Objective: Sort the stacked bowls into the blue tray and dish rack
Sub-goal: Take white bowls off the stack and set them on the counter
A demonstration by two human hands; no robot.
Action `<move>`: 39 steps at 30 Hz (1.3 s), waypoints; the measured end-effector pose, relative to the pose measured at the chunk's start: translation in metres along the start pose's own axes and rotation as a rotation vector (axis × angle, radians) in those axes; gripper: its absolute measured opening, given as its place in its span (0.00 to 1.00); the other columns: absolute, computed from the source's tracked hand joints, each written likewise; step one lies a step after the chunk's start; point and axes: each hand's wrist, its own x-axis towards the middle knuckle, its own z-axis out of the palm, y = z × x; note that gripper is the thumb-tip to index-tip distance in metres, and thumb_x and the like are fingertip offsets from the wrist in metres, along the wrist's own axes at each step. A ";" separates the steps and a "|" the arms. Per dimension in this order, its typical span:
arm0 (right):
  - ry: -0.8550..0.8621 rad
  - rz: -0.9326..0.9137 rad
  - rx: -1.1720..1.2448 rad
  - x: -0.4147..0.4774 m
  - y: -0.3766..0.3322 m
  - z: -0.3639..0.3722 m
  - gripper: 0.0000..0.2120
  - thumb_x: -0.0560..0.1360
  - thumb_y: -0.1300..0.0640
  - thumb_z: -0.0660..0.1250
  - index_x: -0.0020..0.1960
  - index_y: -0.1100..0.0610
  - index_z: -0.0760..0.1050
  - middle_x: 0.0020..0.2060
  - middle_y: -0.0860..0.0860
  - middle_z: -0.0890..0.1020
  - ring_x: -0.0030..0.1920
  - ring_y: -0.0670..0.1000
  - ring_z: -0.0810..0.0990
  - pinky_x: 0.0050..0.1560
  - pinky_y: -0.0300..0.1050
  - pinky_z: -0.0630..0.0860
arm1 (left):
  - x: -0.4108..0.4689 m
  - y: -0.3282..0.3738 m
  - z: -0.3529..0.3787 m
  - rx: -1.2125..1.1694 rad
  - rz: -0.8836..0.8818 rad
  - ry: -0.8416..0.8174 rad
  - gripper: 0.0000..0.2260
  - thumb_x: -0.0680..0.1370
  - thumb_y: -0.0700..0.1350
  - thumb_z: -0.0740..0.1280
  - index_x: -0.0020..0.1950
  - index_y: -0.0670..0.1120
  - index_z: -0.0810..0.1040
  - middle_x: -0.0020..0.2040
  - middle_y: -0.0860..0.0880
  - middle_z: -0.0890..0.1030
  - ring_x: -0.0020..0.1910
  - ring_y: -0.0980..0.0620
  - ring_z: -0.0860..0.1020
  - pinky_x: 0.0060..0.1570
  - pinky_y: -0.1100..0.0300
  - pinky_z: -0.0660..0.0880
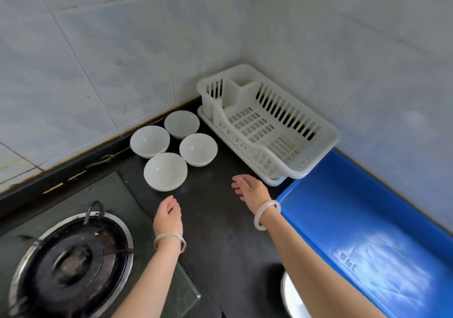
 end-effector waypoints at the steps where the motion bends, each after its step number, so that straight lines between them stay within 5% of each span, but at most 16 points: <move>1: 0.012 -0.036 -0.074 -0.013 0.008 -0.011 0.13 0.79 0.52 0.56 0.58 0.51 0.75 0.49 0.46 0.81 0.50 0.47 0.79 0.56 0.46 0.75 | -0.012 -0.003 0.005 0.051 0.023 -0.045 0.14 0.78 0.37 0.60 0.63 0.43 0.75 0.61 0.43 0.77 0.55 0.49 0.76 0.62 0.49 0.72; 3: 0.058 -0.065 -0.220 -0.039 0.029 -0.033 0.12 0.79 0.51 0.56 0.57 0.49 0.75 0.49 0.46 0.81 0.50 0.48 0.79 0.51 0.42 0.73 | -0.040 -0.009 0.015 0.153 0.077 -0.145 0.13 0.77 0.37 0.60 0.59 0.43 0.77 0.58 0.44 0.79 0.58 0.47 0.77 0.63 0.49 0.72; 7: 0.235 0.017 -0.459 -0.092 0.080 -0.077 0.12 0.79 0.53 0.56 0.56 0.50 0.76 0.46 0.48 0.80 0.43 0.51 0.74 0.43 0.40 0.67 | -0.097 -0.029 0.039 0.395 0.209 -0.376 0.10 0.77 0.41 0.62 0.55 0.46 0.80 0.53 0.49 0.82 0.50 0.53 0.78 0.51 0.64 0.71; 11: 0.317 0.125 -0.598 -0.140 0.132 -0.109 0.13 0.79 0.55 0.56 0.61 0.51 0.73 0.56 0.50 0.78 0.54 0.55 0.77 0.49 0.44 0.72 | -0.145 -0.056 0.062 0.642 0.355 -0.594 0.12 0.78 0.44 0.62 0.60 0.50 0.77 0.56 0.55 0.79 0.48 0.62 0.74 0.48 0.71 0.69; 15: 0.288 0.245 -0.678 -0.170 0.169 -0.120 0.14 0.78 0.51 0.58 0.62 0.52 0.70 0.57 0.52 0.77 0.57 0.55 0.76 0.51 0.45 0.72 | -0.172 -0.079 0.077 0.842 0.412 -0.758 0.16 0.77 0.48 0.63 0.66 0.54 0.72 0.62 0.55 0.76 0.58 0.57 0.75 0.58 0.60 0.74; 18: 0.264 0.278 -0.693 -0.181 0.179 -0.118 0.13 0.77 0.50 0.60 0.59 0.52 0.70 0.53 0.52 0.80 0.51 0.56 0.79 0.43 0.43 0.70 | -0.181 -0.087 0.079 0.919 0.381 -0.765 0.20 0.77 0.48 0.62 0.68 0.57 0.66 0.62 0.54 0.75 0.60 0.54 0.74 0.57 0.55 0.75; 23: 0.366 0.263 -0.652 -0.183 0.178 -0.110 0.10 0.77 0.53 0.61 0.57 0.54 0.69 0.49 0.53 0.80 0.39 0.51 0.74 0.39 0.41 0.68 | -0.187 -0.088 0.078 0.925 0.379 -0.744 0.21 0.77 0.47 0.63 0.70 0.57 0.64 0.63 0.52 0.75 0.61 0.52 0.75 0.57 0.54 0.75; 29: 0.360 0.245 -0.783 -0.186 0.172 -0.108 0.14 0.76 0.56 0.64 0.60 0.55 0.65 0.49 0.54 0.81 0.46 0.56 0.81 0.37 0.42 0.68 | -0.183 -0.081 0.073 0.871 0.344 -0.753 0.19 0.76 0.46 0.66 0.67 0.54 0.69 0.61 0.52 0.78 0.55 0.55 0.76 0.56 0.57 0.74; 33: 0.386 0.252 -0.789 -0.187 0.168 -0.110 0.12 0.77 0.58 0.61 0.59 0.55 0.63 0.46 0.55 0.81 0.39 0.57 0.77 0.35 0.42 0.67 | -0.182 -0.079 0.071 0.810 0.275 -0.761 0.19 0.76 0.45 0.65 0.67 0.52 0.70 0.61 0.52 0.78 0.52 0.57 0.76 0.55 0.58 0.74; 37: 0.398 0.250 -0.777 -0.184 0.162 -0.115 0.09 0.78 0.60 0.58 0.57 0.55 0.63 0.44 0.58 0.80 0.36 0.57 0.70 0.35 0.43 0.66 | -0.182 -0.081 0.073 0.740 0.166 -0.766 0.19 0.77 0.44 0.64 0.68 0.51 0.70 0.60 0.50 0.79 0.57 0.52 0.78 0.57 0.56 0.74; 39: 0.427 0.262 -0.694 -0.185 0.163 -0.123 0.07 0.78 0.59 0.57 0.56 0.56 0.65 0.45 0.60 0.80 0.37 0.58 0.69 0.37 0.44 0.66 | -0.183 -0.080 0.075 0.574 -0.039 -0.802 0.19 0.77 0.43 0.64 0.68 0.49 0.69 0.56 0.49 0.79 0.52 0.51 0.80 0.49 0.56 0.79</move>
